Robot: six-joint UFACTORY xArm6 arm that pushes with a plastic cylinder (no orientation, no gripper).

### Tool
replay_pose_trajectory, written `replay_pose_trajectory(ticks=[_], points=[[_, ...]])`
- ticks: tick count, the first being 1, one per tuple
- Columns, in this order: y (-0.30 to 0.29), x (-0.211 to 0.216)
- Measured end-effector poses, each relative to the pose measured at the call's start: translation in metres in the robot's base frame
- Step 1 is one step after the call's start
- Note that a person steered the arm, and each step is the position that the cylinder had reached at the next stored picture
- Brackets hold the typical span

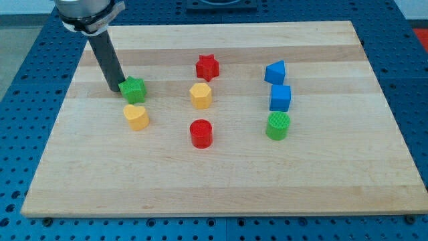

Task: Push the green star right a bit

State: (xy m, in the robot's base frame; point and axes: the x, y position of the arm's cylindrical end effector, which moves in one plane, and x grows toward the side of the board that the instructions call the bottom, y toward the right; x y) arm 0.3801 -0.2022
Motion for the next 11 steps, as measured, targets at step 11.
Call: replay_pose_trajectory(ticks=[11], points=[[0.025, 0.007]])
